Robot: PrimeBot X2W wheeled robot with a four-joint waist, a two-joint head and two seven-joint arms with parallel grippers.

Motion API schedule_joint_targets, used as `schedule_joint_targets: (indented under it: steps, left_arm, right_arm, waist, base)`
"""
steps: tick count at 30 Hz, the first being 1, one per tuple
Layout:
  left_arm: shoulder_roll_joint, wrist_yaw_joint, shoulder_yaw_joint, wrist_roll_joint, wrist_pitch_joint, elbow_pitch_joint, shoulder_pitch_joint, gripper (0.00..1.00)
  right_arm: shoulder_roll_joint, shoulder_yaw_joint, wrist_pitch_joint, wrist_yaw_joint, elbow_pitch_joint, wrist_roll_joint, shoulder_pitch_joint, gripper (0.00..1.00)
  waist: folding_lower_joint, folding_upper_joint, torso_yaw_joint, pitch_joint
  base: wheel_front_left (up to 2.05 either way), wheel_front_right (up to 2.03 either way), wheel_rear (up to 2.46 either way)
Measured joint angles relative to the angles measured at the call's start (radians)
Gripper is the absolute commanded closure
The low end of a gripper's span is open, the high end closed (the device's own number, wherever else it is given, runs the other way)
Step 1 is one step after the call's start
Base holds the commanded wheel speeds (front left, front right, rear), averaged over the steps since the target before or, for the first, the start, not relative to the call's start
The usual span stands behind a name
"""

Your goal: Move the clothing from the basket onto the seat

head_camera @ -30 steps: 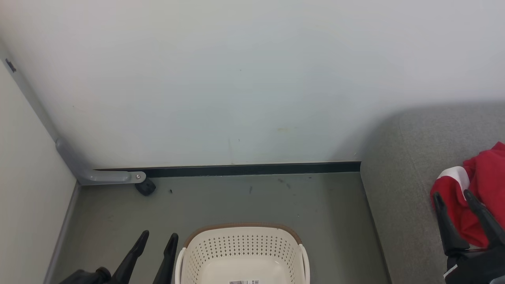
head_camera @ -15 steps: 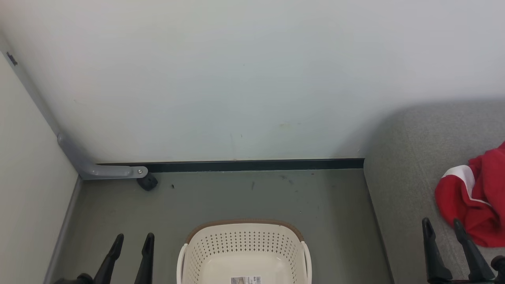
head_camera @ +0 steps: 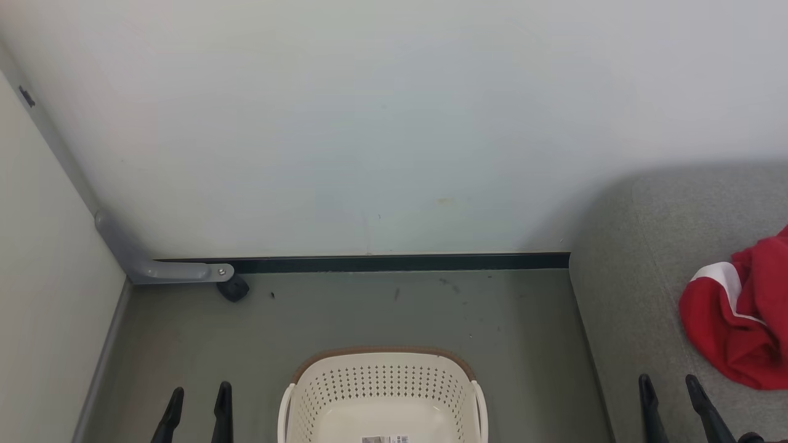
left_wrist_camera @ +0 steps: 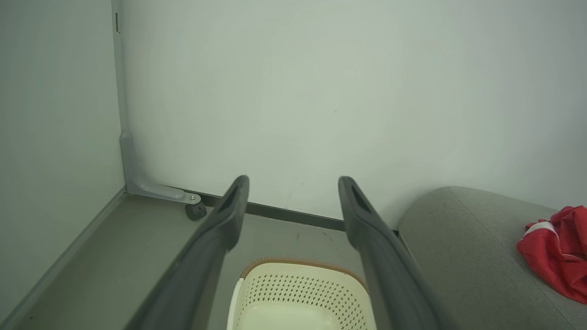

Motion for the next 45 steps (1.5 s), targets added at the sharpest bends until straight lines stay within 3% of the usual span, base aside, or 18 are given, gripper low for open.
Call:
schedule_joint_targets:
  steps: [17, 45]
  left_arm:
    - [-0.053, 0.000, 0.049, 0.117, 0.000, -0.026, 0.040, 0.00]
    - [-0.072, -0.010, 0.065, 0.150, 0.000, -0.031, 0.040, 0.00]
  right_arm:
    - [0.013, 0.036, -0.009, 0.021, 0.032, -0.039, -0.025, 0.00]
    - [0.038, 0.008, -0.009, 0.054, 0.045, -0.081, -0.041, 0.00]
  waist:
    - [0.0001, 0.0000, -0.011, 0.000]
    - [0.0001, 0.0000, -0.017, 0.009]
  base:
    - [0.00, 0.00, 0.00]
    - [0.00, 0.00, 0.00]
